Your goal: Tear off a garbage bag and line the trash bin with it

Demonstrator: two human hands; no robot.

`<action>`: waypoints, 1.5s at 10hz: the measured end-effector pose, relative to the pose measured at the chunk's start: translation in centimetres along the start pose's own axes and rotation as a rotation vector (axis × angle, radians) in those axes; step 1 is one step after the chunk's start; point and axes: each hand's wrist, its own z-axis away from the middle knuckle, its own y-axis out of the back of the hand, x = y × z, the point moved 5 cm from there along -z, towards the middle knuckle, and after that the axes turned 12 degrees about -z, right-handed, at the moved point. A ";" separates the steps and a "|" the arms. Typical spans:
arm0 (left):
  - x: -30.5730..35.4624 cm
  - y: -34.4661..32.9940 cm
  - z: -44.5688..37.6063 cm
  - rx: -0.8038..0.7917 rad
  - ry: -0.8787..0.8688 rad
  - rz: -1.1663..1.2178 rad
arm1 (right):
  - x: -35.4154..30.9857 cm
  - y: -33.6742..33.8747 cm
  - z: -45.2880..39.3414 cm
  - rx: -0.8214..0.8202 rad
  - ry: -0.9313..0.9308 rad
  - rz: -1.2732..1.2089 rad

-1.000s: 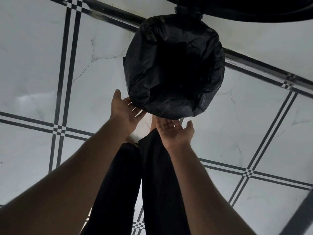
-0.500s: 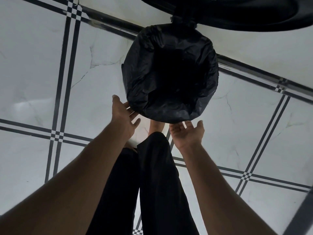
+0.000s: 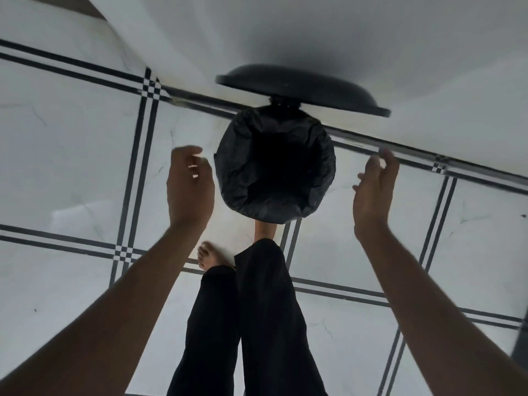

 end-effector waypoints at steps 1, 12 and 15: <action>5.7 2.1 -0.3 0.067 -0.188 0.063 | -6.0 -1.1 0.0 -0.101 0.144 -0.007; -4.7 -9.8 5.6 -0.368 -0.051 -0.349 | 9.5 -2.8 4.2 -0.364 0.135 0.467; -1.8 -5.2 4.5 -0.395 -0.141 -0.518 | 5.5 -2.0 4.9 -0.418 0.110 0.631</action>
